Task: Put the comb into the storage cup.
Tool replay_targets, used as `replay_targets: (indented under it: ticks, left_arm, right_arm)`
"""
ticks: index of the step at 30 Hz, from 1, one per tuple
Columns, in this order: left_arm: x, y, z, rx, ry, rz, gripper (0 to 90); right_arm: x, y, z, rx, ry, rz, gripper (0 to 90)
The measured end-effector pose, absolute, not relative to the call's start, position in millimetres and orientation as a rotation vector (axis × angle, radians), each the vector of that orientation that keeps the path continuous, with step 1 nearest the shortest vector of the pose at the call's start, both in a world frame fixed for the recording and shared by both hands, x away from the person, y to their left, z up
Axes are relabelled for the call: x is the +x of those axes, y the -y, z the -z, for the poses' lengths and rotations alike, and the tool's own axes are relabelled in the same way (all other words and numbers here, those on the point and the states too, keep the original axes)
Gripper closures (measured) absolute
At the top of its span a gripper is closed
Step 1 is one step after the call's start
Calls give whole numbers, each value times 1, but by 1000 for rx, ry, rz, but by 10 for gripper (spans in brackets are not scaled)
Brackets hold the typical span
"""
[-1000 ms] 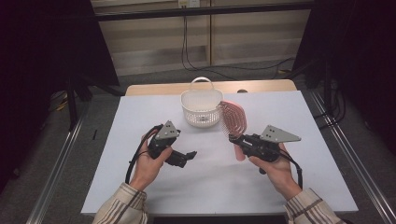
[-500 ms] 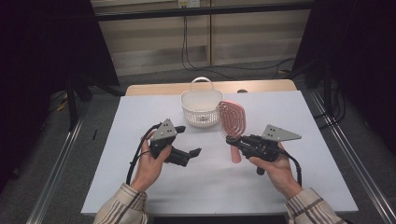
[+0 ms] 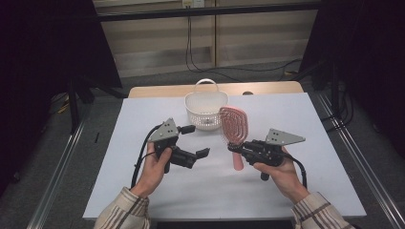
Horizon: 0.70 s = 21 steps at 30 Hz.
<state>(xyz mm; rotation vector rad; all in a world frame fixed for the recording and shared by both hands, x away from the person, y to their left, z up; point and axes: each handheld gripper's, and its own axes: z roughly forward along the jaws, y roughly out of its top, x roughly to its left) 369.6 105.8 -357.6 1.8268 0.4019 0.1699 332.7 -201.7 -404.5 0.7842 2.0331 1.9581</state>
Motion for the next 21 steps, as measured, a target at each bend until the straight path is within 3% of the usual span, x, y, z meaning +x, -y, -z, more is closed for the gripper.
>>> replay_targets:
  ticks: [21]
  left_arm:
    - [373,-76,339,1687,-265,-168,20]
  right_arm:
    - [333,197,406,734,-2077,-1988,811]
